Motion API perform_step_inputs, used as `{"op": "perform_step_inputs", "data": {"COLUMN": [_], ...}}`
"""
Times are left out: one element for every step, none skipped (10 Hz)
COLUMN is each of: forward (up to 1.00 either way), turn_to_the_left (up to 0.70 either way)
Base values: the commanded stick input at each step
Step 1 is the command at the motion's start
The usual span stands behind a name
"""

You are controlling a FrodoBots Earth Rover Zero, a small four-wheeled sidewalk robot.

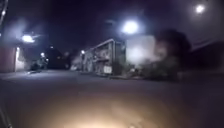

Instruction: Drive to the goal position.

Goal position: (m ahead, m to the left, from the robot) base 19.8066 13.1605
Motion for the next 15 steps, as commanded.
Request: {"op": "perform_step_inputs", "data": {"forward": [0.85, 0.85, 0.85, 0.85, 0.85, 0.85, 0.85, 0.85, 0.85, 0.85, 0.85, 0.85, 0.85, 0.85, 0.85], "turn_to_the_left": [0.00, 0.00, 0.00, 0.00, 0.00, 0.00, 0.00, 0.00, 0.00, 0.00, 0.00, 0.00, 0.00, 0.00, 0.00]}}
